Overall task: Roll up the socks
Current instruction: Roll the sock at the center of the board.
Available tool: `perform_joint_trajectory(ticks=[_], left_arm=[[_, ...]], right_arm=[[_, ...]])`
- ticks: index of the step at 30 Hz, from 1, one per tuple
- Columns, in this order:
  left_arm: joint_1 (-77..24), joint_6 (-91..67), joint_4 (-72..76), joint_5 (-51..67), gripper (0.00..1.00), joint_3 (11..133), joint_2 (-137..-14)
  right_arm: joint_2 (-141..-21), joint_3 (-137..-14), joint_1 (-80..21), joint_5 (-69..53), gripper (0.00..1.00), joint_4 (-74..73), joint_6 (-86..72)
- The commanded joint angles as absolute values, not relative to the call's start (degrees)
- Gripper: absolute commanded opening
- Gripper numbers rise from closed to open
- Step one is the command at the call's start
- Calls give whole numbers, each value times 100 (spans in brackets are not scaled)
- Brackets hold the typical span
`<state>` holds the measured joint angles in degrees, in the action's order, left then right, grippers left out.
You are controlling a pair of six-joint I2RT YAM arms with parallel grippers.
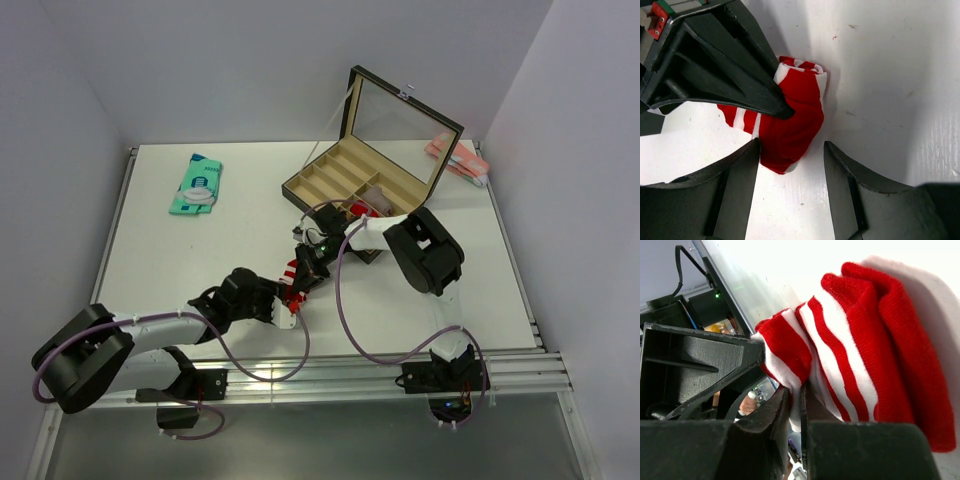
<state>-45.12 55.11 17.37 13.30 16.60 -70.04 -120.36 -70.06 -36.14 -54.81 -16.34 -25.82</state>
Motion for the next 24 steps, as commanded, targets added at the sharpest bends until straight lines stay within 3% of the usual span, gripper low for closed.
perform_joint_trajectory(ticks=[1, 14, 16, 24], left_arm=[[-4570, 5800, 1793, 1608, 59, 1565, -7040], [-4579, 6152, 1038, 1652, 50, 2083, -7646], [-4596, 6248, 636, 1670, 44, 2267, -7813], [-4605, 5872, -1001, 2039, 15, 3365, -8472]], right_arm=[[-12401, -6908, -3551, -4641, 0, -2030, -2241], [-12366, -6917, -3551, -4685, 1, -2188, -2101], [-12340, -6900, -3551, -4650, 2, -2189, -2109], [-11927, -6531, -3551, -4334, 24, -1714, -2408]])
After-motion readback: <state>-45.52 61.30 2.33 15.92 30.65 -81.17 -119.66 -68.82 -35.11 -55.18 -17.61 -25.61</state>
